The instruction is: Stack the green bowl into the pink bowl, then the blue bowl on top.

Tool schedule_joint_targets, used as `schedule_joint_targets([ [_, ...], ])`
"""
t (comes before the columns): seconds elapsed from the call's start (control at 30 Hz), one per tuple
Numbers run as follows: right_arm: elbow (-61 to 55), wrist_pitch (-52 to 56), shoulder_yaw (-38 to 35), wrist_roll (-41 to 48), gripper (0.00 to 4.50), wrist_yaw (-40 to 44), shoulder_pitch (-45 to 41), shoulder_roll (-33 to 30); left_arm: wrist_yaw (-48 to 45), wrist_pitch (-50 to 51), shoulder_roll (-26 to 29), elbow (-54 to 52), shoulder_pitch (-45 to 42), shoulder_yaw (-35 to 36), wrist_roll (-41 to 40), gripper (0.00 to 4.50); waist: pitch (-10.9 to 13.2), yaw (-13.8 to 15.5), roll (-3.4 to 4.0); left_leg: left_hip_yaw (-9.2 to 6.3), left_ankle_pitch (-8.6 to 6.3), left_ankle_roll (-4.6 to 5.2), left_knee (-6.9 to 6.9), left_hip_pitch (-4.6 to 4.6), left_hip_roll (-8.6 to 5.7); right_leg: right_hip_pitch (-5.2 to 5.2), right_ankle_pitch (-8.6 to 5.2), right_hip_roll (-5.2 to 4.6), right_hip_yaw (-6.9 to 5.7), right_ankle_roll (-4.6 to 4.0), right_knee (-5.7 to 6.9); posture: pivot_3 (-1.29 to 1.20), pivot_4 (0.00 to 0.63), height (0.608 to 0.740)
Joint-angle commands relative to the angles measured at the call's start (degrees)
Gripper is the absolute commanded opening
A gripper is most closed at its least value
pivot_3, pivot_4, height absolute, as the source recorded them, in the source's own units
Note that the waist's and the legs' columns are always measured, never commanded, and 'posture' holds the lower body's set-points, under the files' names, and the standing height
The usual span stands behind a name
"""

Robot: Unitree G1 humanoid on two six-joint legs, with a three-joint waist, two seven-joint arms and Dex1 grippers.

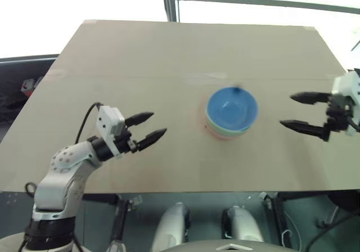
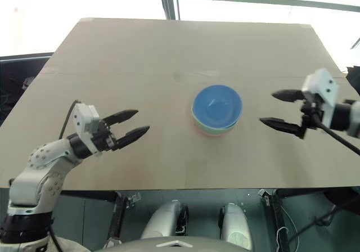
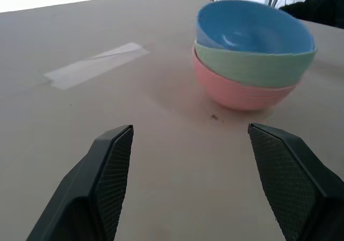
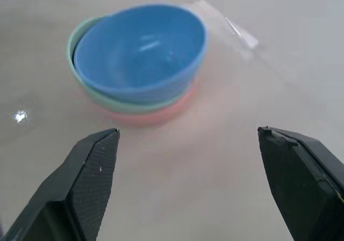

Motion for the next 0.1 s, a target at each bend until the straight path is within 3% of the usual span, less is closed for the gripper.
schedule_joint_targets([
  [0.03, -0.4, -1.1, -5.0, 0.9, 4.33, 0.9, 3.1, -1.4, -2.2, 0.1, 3.0, -2.4, 0.4, 3.7, -2.0, 3.6, 0.0, -0.1, 0.02, 0.01, 0.0, 0.0, 0.0, 0.02, 0.0, 0.0, 0.0, 0.0, 0.02, 0.0, 0.01, 0.0, 0.15, 0.74],
  [0.1, 0.0, -2.4, -5.1, 0.4, 4.33, 1.0, 4.4, -1.7, -2.4, 0.7, 3.9, -2.2, 0.0, 4.0, -2.3, 3.6, 0.0, -0.1, 0.03, 0.04, 0.0, 0.0, 0.01, 0.07, 0.0, 0.01, 0.0, 0.0, 0.06, 0.0, 0.03, 0.0, 0.15, 0.74],
])
